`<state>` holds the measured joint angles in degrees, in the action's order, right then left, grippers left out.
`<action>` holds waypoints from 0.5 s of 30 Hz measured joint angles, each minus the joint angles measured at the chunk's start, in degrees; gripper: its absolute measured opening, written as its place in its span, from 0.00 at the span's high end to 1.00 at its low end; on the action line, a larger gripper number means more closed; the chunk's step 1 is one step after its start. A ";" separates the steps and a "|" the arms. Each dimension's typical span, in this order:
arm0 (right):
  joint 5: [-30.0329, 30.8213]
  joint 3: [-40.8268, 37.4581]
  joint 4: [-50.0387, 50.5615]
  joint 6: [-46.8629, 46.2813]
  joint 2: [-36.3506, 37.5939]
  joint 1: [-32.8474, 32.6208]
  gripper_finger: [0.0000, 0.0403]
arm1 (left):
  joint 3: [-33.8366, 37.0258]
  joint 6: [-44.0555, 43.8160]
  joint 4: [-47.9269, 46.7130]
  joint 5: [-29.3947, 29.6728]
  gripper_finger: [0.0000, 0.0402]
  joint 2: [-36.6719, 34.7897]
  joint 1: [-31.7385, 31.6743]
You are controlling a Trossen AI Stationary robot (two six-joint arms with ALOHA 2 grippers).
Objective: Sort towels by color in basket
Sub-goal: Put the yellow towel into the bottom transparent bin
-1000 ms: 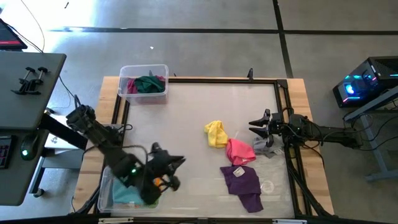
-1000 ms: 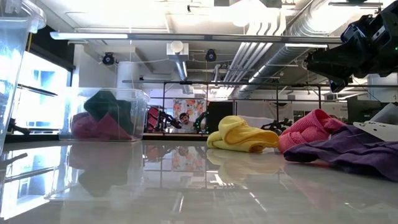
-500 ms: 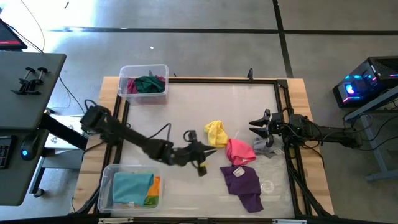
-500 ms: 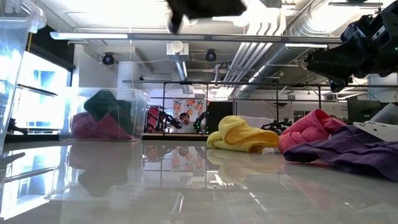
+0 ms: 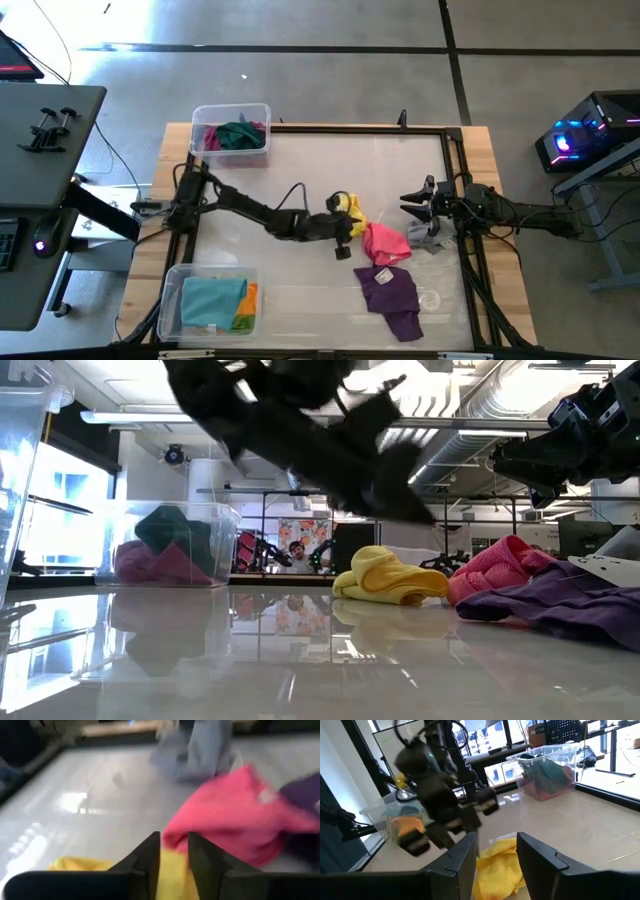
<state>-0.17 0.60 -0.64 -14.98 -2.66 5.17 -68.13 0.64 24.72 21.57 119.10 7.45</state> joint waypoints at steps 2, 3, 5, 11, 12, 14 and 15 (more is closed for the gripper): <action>-0.02 -0.01 0.00 0.00 0.00 -0.01 0.66 | -1.04 0.31 -3.16 -2.52 0.71 0.75 -1.77; 0.00 0.00 0.00 0.00 -0.02 -0.02 0.66 | -1.31 0.73 -4.51 -3.80 0.68 0.96 -2.54; -0.01 0.00 0.00 0.00 0.00 -0.02 0.66 | -1.67 0.91 -5.77 -4.82 0.61 1.30 -3.83; -0.02 0.00 -0.02 0.00 -0.01 0.00 0.66 | -1.64 -3.58 -12.80 -5.50 0.46 1.34 -5.75; -0.02 -0.01 -0.01 0.00 0.00 -0.01 0.66 | -1.64 -4.38 -13.65 -6.36 0.44 1.34 -5.98; -0.02 0.00 -0.02 0.00 0.00 0.00 0.66 | -1.64 -5.28 -14.91 -7.52 0.43 1.51 -6.12; 0.00 0.00 -0.02 0.00 0.00 -0.02 0.66 | -1.67 -5.49 -14.90 -7.52 0.43 1.98 -6.10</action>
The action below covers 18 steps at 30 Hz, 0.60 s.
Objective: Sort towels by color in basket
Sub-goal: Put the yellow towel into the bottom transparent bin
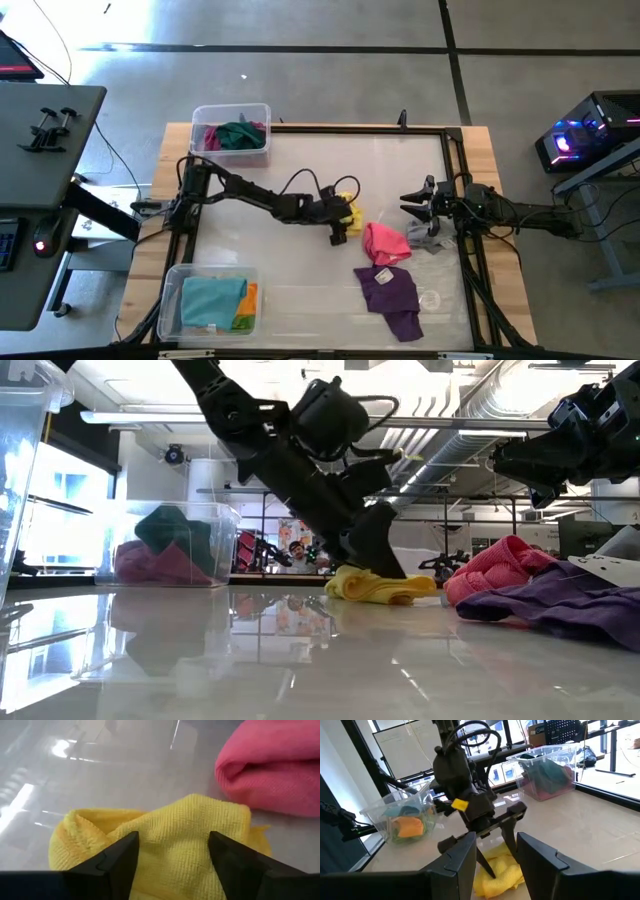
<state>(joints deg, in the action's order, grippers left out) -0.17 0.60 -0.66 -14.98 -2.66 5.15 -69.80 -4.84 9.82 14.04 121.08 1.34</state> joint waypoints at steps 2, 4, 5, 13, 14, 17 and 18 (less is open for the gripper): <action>-0.01 -0.01 0.02 0.00 0.00 0.02 0.66 | 0.02 0.14 -0.84 0.04 0.43 0.56 0.04; -0.02 0.01 0.00 0.00 0.00 0.02 0.66 | -0.11 0.40 -0.42 0.12 0.43 1.62 0.04; -0.02 -0.02 -0.01 0.00 0.00 0.00 0.66 | -0.15 0.37 -0.20 0.00 0.44 1.99 0.04; -0.02 0.01 0.00 0.00 -0.11 0.01 0.66 | -0.26 0.99 -0.11 -4.40 0.78 4.21 0.52; -0.02 0.01 0.01 0.00 -0.13 0.01 0.66 | -0.26 1.09 -0.01 -4.65 0.84 4.21 0.60; -0.02 0.01 0.02 0.00 -0.13 0.02 0.66 | -0.07 1.10 1.04 -4.74 0.96 3.58 0.95; -0.02 0.01 0.02 0.00 -0.13 0.00 0.66 | -0.07 1.56 1.06 -4.74 0.96 3.08 1.21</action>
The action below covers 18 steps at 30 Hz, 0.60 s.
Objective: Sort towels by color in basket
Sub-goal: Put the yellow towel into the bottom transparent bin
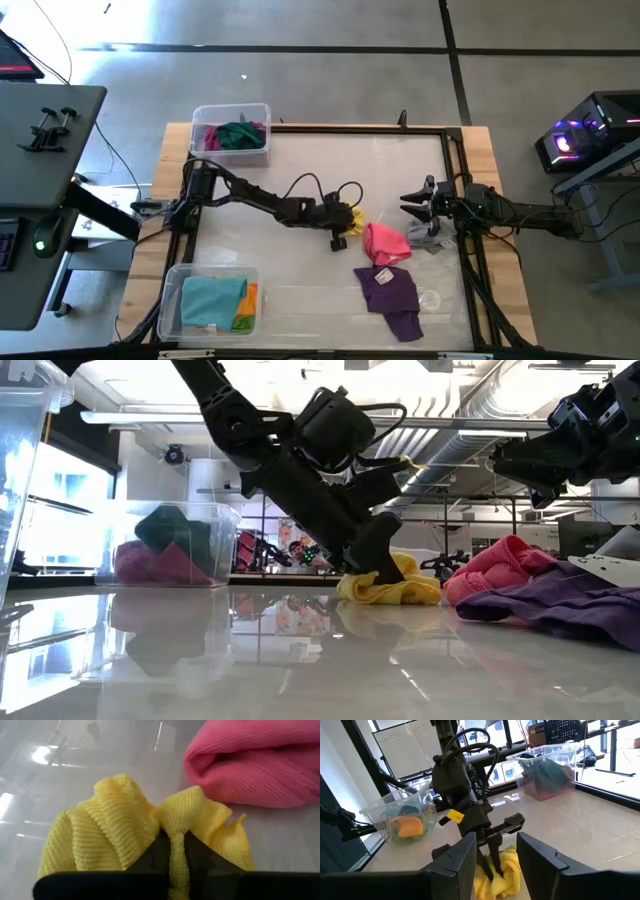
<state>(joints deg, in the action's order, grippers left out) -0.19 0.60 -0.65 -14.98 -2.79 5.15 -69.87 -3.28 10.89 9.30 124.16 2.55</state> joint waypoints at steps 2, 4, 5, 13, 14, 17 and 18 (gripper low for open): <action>0.00 -0.01 -0.02 0.00 0.00 0.02 0.66 | 0.28 1.74 -0.89 -0.22 0.95 -1.60 0.90; 0.00 0.00 0.00 0.00 0.00 0.01 0.66 | 0.43 3.60 -2.56 -0.65 0.96 -4.07 2.23; 0.00 0.00 -0.01 0.00 0.00 0.00 0.66 | 0.46 4.38 -2.90 -0.53 0.97 -5.57 2.95; 0.01 0.00 -0.02 0.00 -0.20 0.02 0.66 | -6.20 9.61 -17.72 13.98 0.99 -17.45 11.89; 0.00 -0.01 0.00 0.00 -0.22 0.01 0.66 | -8.10 9.45 -22.02 15.98 0.99 -17.79 13.33; 0.00 0.00 0.00 0.00 -0.18 0.00 0.66 | -15.77 6.42 -33.96 20.59 0.99 -18.18 17.27; 0.00 0.00 0.00 0.00 -0.23 0.02 0.66 | -18.25 4.96 -38.10 21.79 0.99 -18.03 18.43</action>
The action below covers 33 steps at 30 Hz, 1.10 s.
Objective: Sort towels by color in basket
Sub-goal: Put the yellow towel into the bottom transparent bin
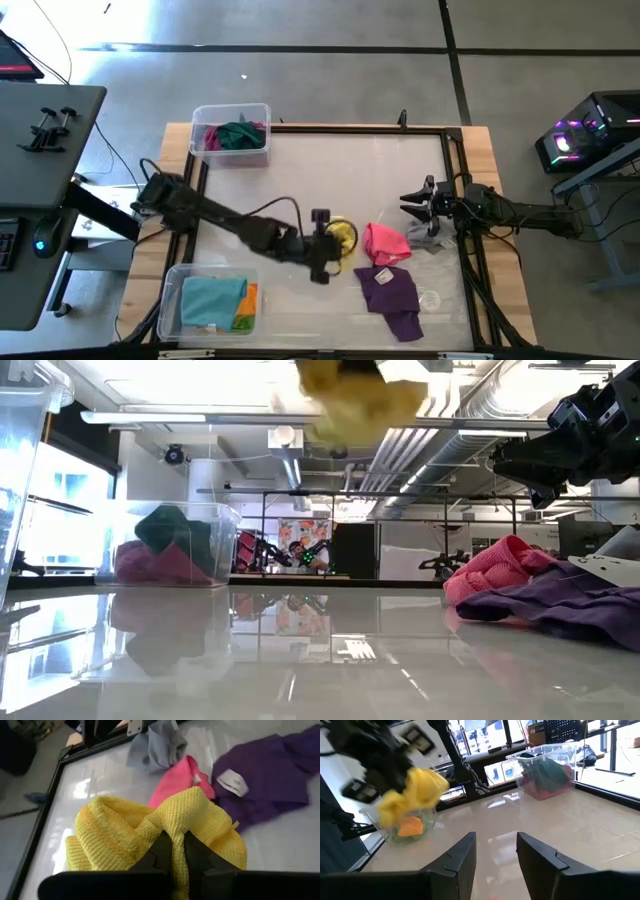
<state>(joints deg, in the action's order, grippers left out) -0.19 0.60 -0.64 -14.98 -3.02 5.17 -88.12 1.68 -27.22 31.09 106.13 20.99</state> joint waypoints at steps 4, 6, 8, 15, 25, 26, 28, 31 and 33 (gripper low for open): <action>0.00 -0.01 -0.02 0.00 0.00 -0.02 0.66 | -8.08 -10.34 -14.21 2.04 0.99 0.92 4.06; 0.00 0.00 -0.02 0.00 0.06 0.00 0.66 | -11.23 -20.27 -20.89 2.20 0.99 0.92 5.54; 0.00 -0.01 -0.01 0.00 0.04 -0.01 0.66 | -14.73 -31.09 -30.37 1.98 0.99 0.79 7.05; 0.00 0.00 0.00 0.00 0.06 0.00 0.66 | -19.78 -63.46 -54.59 -6.76 0.99 0.77 12.77; 0.00 0.00 0.00 0.00 0.06 0.00 0.66 | -19.86 -93.98 -59.82 -13.36 0.95 0.74 24.63; 0.00 0.00 -0.02 0.00 0.04 0.00 0.66 | -19.86 -96.11 -60.20 -12.10 0.95 0.74 25.85; 0.00 0.00 0.00 0.00 0.06 -0.02 0.66 | -19.86 -100.56 -60.96 -9.66 0.95 0.74 28.23; 0.00 -0.01 0.00 0.00 0.05 0.00 0.66 | -19.86 -107.95 -62.50 -6.91 0.95 0.74 31.35; 0.01 0.00 0.00 0.00 0.06 -0.02 0.66 | -19.32 -112.71 -62.82 -6.51 0.94 0.61 32.94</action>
<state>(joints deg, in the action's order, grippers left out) -0.18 0.59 -0.64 -14.98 -2.96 5.15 -107.44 -111.03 -90.04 24.58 106.74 53.93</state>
